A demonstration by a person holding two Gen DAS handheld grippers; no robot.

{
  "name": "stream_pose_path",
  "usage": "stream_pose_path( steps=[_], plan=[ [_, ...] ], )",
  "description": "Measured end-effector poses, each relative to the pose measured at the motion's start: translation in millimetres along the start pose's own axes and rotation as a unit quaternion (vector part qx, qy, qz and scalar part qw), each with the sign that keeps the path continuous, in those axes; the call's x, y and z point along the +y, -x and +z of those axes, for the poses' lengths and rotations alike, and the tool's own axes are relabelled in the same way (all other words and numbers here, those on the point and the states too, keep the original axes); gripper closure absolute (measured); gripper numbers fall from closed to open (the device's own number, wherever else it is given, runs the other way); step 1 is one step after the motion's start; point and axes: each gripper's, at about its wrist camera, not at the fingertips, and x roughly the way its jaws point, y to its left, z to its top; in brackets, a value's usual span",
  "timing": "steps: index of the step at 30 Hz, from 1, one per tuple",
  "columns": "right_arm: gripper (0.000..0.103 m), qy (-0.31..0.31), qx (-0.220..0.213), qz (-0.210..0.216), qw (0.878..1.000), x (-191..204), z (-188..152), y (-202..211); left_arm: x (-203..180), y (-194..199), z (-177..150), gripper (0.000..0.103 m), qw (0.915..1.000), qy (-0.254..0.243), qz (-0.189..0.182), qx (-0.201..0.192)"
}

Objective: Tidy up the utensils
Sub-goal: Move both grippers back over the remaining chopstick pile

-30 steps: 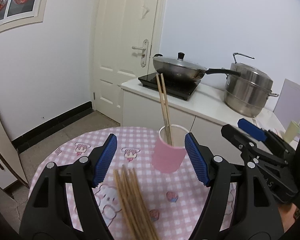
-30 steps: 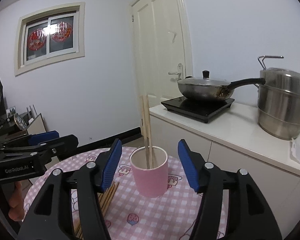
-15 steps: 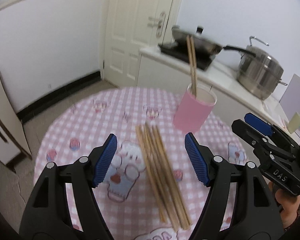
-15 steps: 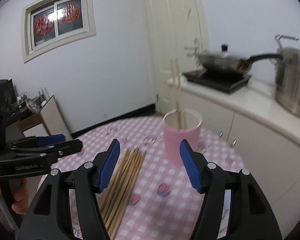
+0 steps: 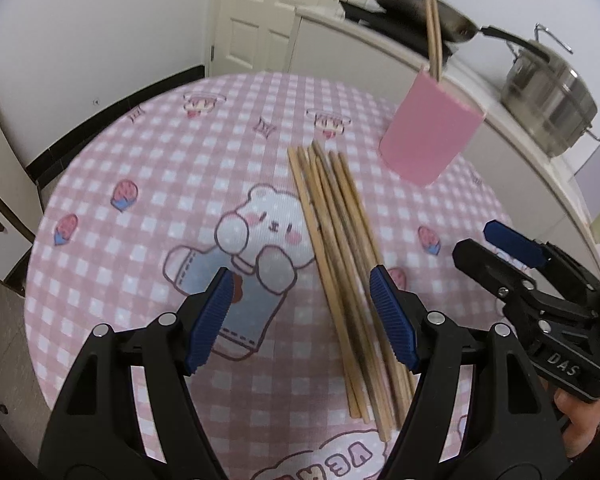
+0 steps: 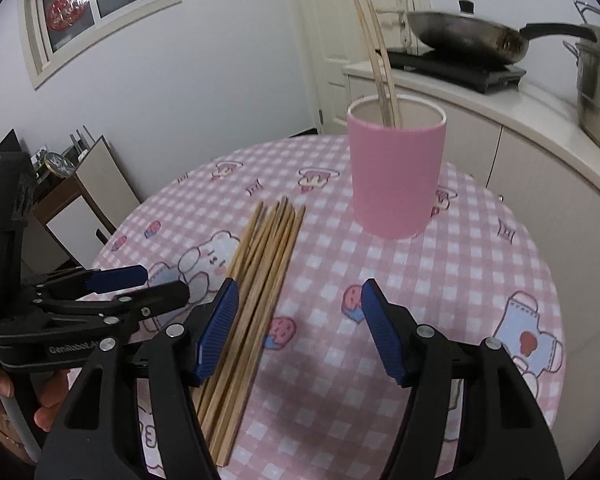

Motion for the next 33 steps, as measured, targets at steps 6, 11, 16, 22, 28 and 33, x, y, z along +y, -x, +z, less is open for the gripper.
stream_pose_path(
  steps=[6, 11, 16, 22, 28, 33],
  plan=[
    [0.040, -0.004, 0.016, 0.001, 1.000, -5.6, -5.0, -11.3, 2.1, -20.9, -2.5, 0.033, 0.9997, 0.004, 0.003, 0.025],
    [0.038, -0.010, 0.022, 0.002, 1.000, -11.4, -4.8, -16.5, 1.3, -33.9, -3.8, 0.033, 0.9992, -0.010, 0.025, 0.030],
    [0.038, -0.013, 0.027, 0.005, 1.000, -15.9, -4.4, -23.0, -3.6, -39.1, -3.1, 0.033, 0.9980, -0.032, 0.049, 0.024],
    [0.038, -0.012, 0.032, 0.006, 0.999, -20.0, -3.2, -28.2, -0.6, -42.2, 2.6, 0.033, 0.9981, -0.035, 0.046, 0.021],
    [0.038, -0.013, 0.038, 0.007, 0.999, -22.5, 0.0, -35.5, 7.2, -40.3, 4.1, 0.033, 0.9976, -0.042, 0.052, 0.019],
    [0.038, -0.002, 0.044, 0.003, 0.999, -18.2, 1.7, -43.1, 12.0, -37.9, 5.9, 0.032, 0.9969, -0.043, 0.064, 0.018]
  ],
)
